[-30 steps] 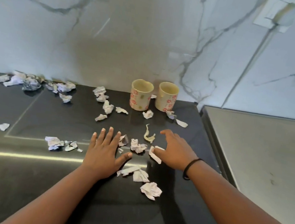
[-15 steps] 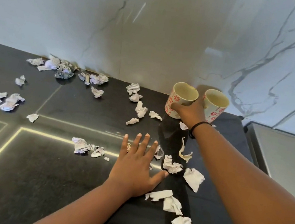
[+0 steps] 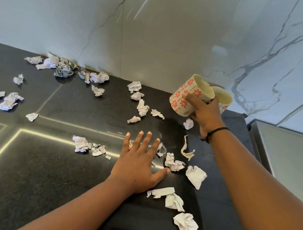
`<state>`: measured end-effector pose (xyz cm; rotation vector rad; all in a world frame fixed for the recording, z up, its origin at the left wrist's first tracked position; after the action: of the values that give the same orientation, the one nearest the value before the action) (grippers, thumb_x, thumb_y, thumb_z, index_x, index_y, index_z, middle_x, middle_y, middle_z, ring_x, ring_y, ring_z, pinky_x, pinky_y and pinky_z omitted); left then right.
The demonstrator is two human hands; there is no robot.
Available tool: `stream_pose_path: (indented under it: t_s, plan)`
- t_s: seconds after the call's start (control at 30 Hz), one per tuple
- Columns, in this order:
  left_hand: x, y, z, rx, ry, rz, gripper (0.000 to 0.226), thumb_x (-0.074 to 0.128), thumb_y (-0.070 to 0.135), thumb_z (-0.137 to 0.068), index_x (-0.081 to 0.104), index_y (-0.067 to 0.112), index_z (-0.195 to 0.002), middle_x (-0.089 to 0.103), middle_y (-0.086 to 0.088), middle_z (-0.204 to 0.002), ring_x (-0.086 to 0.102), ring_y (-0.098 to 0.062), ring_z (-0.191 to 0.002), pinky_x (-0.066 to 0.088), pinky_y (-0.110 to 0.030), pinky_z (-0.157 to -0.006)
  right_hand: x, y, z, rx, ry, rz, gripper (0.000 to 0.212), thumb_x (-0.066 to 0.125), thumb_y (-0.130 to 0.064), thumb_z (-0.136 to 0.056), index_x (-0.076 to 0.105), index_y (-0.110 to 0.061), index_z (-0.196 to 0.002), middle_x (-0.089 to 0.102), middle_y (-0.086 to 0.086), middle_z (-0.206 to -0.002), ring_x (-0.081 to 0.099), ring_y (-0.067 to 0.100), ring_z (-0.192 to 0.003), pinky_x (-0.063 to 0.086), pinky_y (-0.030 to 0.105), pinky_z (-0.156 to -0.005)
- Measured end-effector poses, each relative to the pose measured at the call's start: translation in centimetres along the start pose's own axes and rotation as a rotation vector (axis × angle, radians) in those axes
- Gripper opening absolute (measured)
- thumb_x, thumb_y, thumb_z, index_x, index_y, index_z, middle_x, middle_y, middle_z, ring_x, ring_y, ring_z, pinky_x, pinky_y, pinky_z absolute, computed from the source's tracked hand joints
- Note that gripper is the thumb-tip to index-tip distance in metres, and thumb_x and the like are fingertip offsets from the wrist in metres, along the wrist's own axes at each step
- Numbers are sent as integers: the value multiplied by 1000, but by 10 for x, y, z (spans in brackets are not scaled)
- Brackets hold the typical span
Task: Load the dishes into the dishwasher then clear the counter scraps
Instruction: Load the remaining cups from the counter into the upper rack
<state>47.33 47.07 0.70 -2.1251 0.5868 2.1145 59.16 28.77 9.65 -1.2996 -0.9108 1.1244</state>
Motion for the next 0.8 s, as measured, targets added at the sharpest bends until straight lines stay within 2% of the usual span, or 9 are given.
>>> stream_pose_path:
  t_s: [0.1, 0.17, 0.27, 0.33, 0.47, 0.53, 0.6, 0.7, 0.8]
  plan:
    - [0, 1, 1, -8, -2, -12, 92, 5, 85, -77, 5, 33, -152, 1, -1, -162, -11, -20, -148, -22, -52, -111, -33, -22, 37, 60, -130, -194, 58, 79, -24, -73, 55, -19, -125, 70, 3, -110, 66, 25, -105, 58, 41, -74]
    - [-2, 3, 2, -16, 4, -24, 93, 3, 86, -76, 6, 34, -152, 3, 0, -162, -8, -20, -148, -23, -54, -110, -63, -30, 68, 120, -165, -286, 64, 79, -30, -65, 57, -20, -124, 71, 4, -108, 68, 23, -100, 57, 38, -71]
    - [-8, 4, 4, -23, 7, -52, 95, 2, 87, -74, 12, 33, -152, 8, 2, -161, -6, -18, -148, -28, -52, -107, -113, -25, 116, 190, -213, -503, 70, 67, -37, -75, 47, -15, -137, 60, 14, -129, 61, 31, -115, 55, 46, -83]
    - [-14, 8, 6, -40, 24, -25, 94, 3, 86, -75, 17, 33, -151, 11, 2, -161, -6, -17, -148, -31, -49, -107, -149, -17, 151, 212, -213, -663, 67, 55, -46, -83, 44, -12, -140, 57, 15, -133, 59, 31, -117, 49, 50, -92]
    - [-28, 62, 0, -62, 146, 194, 72, 31, 69, -89, 34, 25, -146, 20, -6, -159, -1, -25, -148, -21, -49, -111, -216, 7, 214, 193, -73, -851, 73, 62, -57, -75, 54, -14, -134, 60, 13, -129, 61, 33, -113, 47, 52, -94]
    - [-32, 123, 0, 108, 179, 332, 58, 51, 52, -90, 47, 19, -138, 32, -11, -153, 14, -30, -146, 0, -48, -118, -244, 20, 243, 204, 46, -888, 69, 53, -62, -78, 61, -14, -127, 64, 15, -121, 64, 37, -105, 50, 53, -90]
    - [-27, 199, 12, 380, 109, 418, 49, 59, 43, -89, 54, 17, -130, 41, -11, -145, 28, -30, -140, 16, -39, -117, -274, 34, 275, 216, 164, -919, 68, 51, -62, -76, 66, -13, -120, 67, 16, -112, 65, 38, -97, 54, 51, -82]
    - [-7, 294, 43, 723, -87, 397, 45, 53, 47, -89, 55, 24, -128, 46, -1, -141, 37, -20, -134, 25, -28, -112, -315, 55, 324, 229, 315, -981, 68, 54, -60, -78, 58, -11, -125, 68, 19, -106, 64, 39, -95, 55, 51, -78]
    - [20, 368, 75, 929, -247, 299, 47, 49, 47, -90, 52, 26, -132, 44, 0, -144, 37, -19, -134, 29, -29, -110, -360, 75, 381, 194, 446, -989, 70, 63, -51, -75, 53, -7, -130, 66, 22, -113, 64, 41, -101, 52, 56, -83]
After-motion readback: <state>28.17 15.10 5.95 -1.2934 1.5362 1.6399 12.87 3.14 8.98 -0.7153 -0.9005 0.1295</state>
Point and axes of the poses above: each hand's wrist, its own z-axis away from the middle knuckle, its own x-axis out of the palm, y = z × x, the point moved 3 cm from there along -z, towards the middle knuckle
